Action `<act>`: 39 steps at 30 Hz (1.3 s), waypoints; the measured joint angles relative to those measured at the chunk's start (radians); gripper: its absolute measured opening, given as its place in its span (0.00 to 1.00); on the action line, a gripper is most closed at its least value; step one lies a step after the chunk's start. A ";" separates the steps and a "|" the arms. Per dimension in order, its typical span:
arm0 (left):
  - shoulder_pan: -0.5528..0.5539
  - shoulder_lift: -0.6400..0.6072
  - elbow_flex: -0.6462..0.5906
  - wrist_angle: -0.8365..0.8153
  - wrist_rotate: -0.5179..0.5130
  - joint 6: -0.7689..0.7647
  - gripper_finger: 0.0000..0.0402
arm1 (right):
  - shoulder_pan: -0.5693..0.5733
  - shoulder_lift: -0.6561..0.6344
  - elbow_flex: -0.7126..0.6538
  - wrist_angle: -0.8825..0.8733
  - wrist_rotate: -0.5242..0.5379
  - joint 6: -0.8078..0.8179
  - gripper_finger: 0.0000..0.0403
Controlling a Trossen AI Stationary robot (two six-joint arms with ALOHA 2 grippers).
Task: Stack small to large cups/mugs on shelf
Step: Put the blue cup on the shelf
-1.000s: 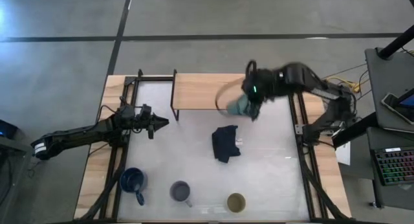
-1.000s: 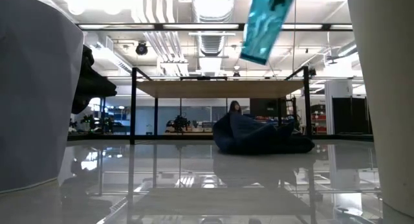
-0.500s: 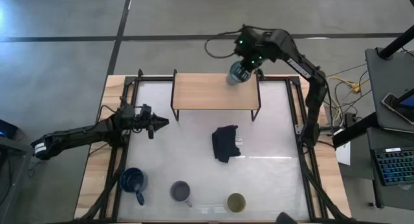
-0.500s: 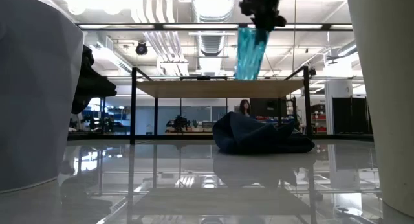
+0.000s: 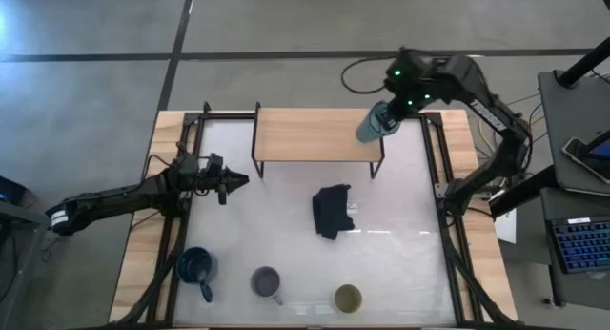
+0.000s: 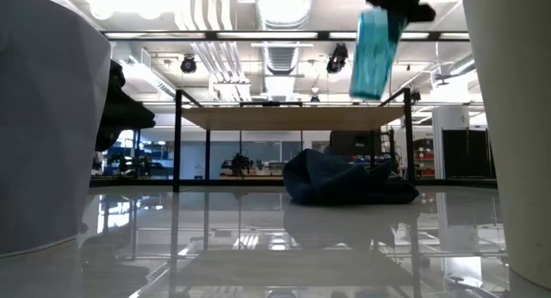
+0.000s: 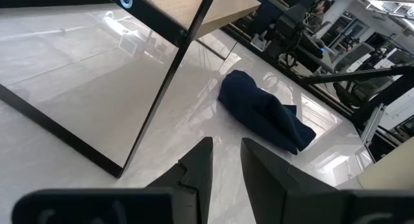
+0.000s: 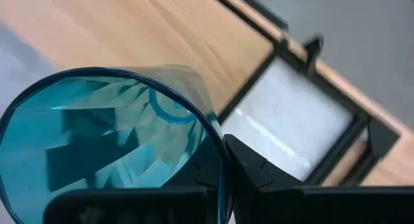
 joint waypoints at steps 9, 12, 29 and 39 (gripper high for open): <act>0.000 0.000 0.000 0.000 0.000 0.000 0.17 | 0.036 0.079 0.051 0.005 0.021 0.082 0.03; 0.000 0.000 0.000 0.000 0.000 0.000 0.17 | 0.033 0.109 0.114 0.005 0.023 0.079 0.03; 0.000 0.000 0.000 0.000 0.000 0.000 0.17 | 0.024 0.129 0.070 0.002 0.004 0.034 0.03; 0.000 0.000 0.000 0.000 0.000 0.000 0.17 | 0.021 0.086 0.068 0.002 0.033 0.030 0.03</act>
